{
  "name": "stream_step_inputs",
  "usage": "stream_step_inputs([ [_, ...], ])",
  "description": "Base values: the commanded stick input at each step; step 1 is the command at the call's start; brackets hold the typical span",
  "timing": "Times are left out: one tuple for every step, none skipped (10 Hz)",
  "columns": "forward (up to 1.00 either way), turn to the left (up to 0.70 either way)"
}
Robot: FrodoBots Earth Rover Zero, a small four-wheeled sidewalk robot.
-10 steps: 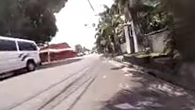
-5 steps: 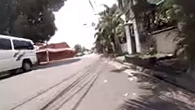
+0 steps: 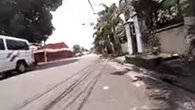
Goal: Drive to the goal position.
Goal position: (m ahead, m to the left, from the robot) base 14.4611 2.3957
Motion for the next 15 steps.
stream_step_inputs([
  [0.85, 0.0],
  [0.85, 0.0],
  [0.85, 0.0],
  [0.85, 0.0],
  [0.85, 0.0],
  [0.95, 0.0],
  [1.0, 0.0],
  [1.0, 0.0],
  [1.0, 0.0],
  [1.0, 0.15],
  [1.0, 0.27],
  [1.0, 0.26],
  [1.0, 0.0],
  [1.0, 0.0],
  [1.0, 0.0],
])
